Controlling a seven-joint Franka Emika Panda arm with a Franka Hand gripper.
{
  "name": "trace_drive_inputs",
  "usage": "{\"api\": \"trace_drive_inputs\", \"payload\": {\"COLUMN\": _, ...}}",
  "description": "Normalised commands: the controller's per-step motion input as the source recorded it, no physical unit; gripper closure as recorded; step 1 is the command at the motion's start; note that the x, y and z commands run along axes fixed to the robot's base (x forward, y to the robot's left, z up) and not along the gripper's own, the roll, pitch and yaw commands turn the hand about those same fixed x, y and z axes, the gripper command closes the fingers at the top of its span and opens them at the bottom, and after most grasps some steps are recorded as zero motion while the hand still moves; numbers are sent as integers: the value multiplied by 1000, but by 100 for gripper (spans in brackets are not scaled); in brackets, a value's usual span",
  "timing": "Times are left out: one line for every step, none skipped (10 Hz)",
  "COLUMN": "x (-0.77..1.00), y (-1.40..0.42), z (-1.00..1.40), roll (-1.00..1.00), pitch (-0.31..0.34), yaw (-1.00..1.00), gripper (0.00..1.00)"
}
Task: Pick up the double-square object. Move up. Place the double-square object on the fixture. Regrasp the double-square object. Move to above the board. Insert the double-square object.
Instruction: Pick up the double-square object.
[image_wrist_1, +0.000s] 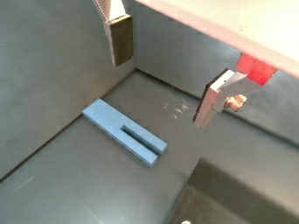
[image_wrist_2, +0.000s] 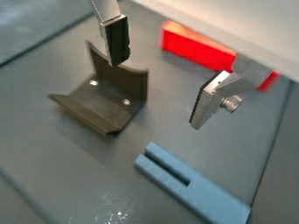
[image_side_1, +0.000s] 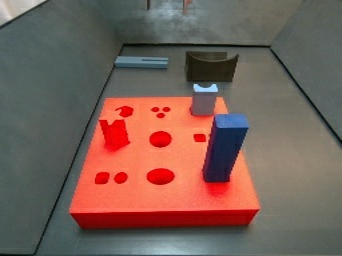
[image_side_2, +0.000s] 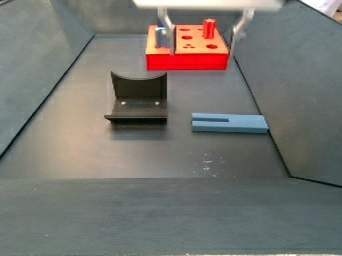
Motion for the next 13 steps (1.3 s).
{"api": "trace_drive_inputs", "payload": {"x": 0, "y": 89, "z": -640, "roll": 0, "pitch": 0, "yaw": -926, "gripper": 0}}
{"api": "trace_drive_inputs", "payload": {"x": 0, "y": 91, "z": -794, "roll": 3, "pitch": 0, "yaw": -946, "gripper": 0}}
{"api": "trace_drive_inputs", "payload": {"x": 0, "y": 89, "z": -766, "roll": 0, "pitch": 0, "yaw": -957, "gripper": 0}}
{"api": "trace_drive_inputs", "payload": {"x": 0, "y": 106, "z": -669, "roll": 0, "pitch": -6, "yaw": -906, "gripper": 0}}
{"api": "trace_drive_inputs", "payload": {"x": 0, "y": 31, "z": -483, "roll": -73, "pitch": -27, "yaw": -860, "gripper": 0}}
{"api": "trace_drive_inputs", "payload": {"x": 0, "y": 57, "z": -380, "roll": -233, "pitch": -103, "yaw": -669, "gripper": 0}}
{"api": "trace_drive_inputs", "payload": {"x": -137, "y": 160, "z": -386, "roll": -347, "pitch": -76, "yaw": -483, "gripper": 0}}
{"api": "trace_drive_inputs", "payload": {"x": -206, "y": 160, "z": -469, "roll": -321, "pitch": -4, "yaw": -503, "gripper": 0}}
{"api": "trace_drive_inputs", "payload": {"x": -186, "y": 0, "z": -580, "roll": -243, "pitch": 3, "yaw": -751, "gripper": 0}}
{"api": "trace_drive_inputs", "payload": {"x": -123, "y": 0, "z": -494, "roll": -107, "pitch": 43, "yaw": -891, "gripper": 0}}
{"api": "trace_drive_inputs", "payload": {"x": -69, "y": 0, "z": -397, "roll": -51, "pitch": 27, "yaw": -960, "gripper": 0}}
{"api": "trace_drive_inputs", "payload": {"x": 0, "y": 0, "z": -283, "roll": -76, "pitch": 0, "yaw": -1000, "gripper": 0}}
{"api": "trace_drive_inputs", "payload": {"x": 0, "y": -71, "z": -106, "roll": -189, "pitch": -81, "yaw": -911, "gripper": 0}}
